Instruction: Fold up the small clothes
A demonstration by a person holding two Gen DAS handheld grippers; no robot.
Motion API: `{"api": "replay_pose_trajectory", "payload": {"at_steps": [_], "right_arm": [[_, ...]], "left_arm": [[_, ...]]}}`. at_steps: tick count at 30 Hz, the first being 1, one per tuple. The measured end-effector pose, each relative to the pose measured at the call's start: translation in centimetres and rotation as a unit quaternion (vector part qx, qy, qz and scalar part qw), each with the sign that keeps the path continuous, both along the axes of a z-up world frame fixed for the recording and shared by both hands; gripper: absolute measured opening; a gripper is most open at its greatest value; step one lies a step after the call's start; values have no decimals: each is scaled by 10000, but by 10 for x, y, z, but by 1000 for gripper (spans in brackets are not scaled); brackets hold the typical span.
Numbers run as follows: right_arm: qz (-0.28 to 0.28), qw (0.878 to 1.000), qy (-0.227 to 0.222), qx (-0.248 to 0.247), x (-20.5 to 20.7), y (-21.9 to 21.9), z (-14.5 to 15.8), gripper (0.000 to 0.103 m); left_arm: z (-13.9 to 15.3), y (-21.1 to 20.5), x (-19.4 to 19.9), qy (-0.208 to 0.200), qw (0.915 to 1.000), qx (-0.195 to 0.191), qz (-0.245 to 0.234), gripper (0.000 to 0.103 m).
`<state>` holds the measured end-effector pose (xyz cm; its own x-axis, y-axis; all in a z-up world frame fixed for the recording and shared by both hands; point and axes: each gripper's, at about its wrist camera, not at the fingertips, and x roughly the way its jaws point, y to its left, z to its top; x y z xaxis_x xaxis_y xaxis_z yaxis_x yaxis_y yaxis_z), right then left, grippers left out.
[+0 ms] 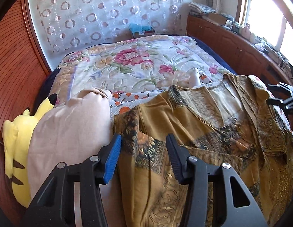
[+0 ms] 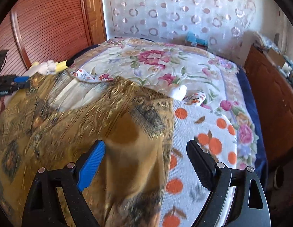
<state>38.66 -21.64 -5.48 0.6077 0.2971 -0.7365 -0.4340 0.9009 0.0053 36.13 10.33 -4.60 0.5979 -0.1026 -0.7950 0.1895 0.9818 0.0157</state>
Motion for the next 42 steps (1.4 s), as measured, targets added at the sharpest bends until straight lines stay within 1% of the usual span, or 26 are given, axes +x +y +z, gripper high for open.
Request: {"api": "replay_pose_trajectory", "payload": {"at_steps": [1,2,5,6,7,9,11,13,14,17,18,19,20,21,22,24,26,31,32,37,39,42], "right_arm": [[0,10000,37,54,8,0,1,89],[-5,9999,67,96,14,-1,2,89],[-85,9998,143,121,35,-3,2,89],[-94,9997,165,143,39,-3,2,89],[-83,9996,223,181,44,-4,1,86],[-65,9990,388,202,53,-2,-4,85],[-103,9983,567,68,65,0,-11,84],[-105,9986,512,-112,66,6,-11,81],[-83,9985,521,-127,69,9,-9,80],[-44,9985,490,-243,69,19,-5,71],[-22,9984,464,-307,68,22,-4,64],[19,9984,471,-297,67,24,-2,50],[26,9984,471,-327,67,26,-1,42],[44,9982,483,-360,67,28,1,22],[75,9979,493,-407,65,31,1,11],[108,9975,443,-537,61,33,1,7],[134,9980,362,-508,53,34,4,5],[90,9999,92,-16,24,30,20,4],[89,10000,6,1,15,31,22,4],[145,9991,-368,182,-41,32,37,3],[250,9985,-464,111,-67,35,37,3],[318,9978,-551,181,-106,29,37,3]], "left_arm": [[-1,0,0,16,10000,6,-19,49],[-2,1,2,42,10000,9,-37,44],[-6,3,7,104,9999,31,-15,34],[-7,5,9,115,9999,28,0,33],[-7,5,10,117,9999,25,5,32],[-8,7,10,115,9999,-4,38,32],[-10,8,11,159,9998,-73,43,32],[-14,7,13,219,9997,-61,60,32],[-16,7,15,253,9996,-15,80,32],[-21,7,18,299,9995,44,108,32],[-21,7,19,305,9995,45,114,32],[-20,7,19,288,9995,28,99,30],[-20,6,19,287,9996,-3,70,12],[-18,5,17,297,9995,-43,49,7],[-15,4,15,249,9997,-73,36,7],[-4,3,7,89,9998,-178,13,6],[7,0,-3,-36,9994,-323,-89,5],[33,-11,-42,-347,9970,-621,-299,5],[38,-13,-51,-406,9966,-636,-330,5],[58,-18,-96,-672,9939,-740,-463,4],[62,-19,-119,-743,9922,-852,-523,4],[61,-21,-147,-792,9911,-903,-579,4]]}}
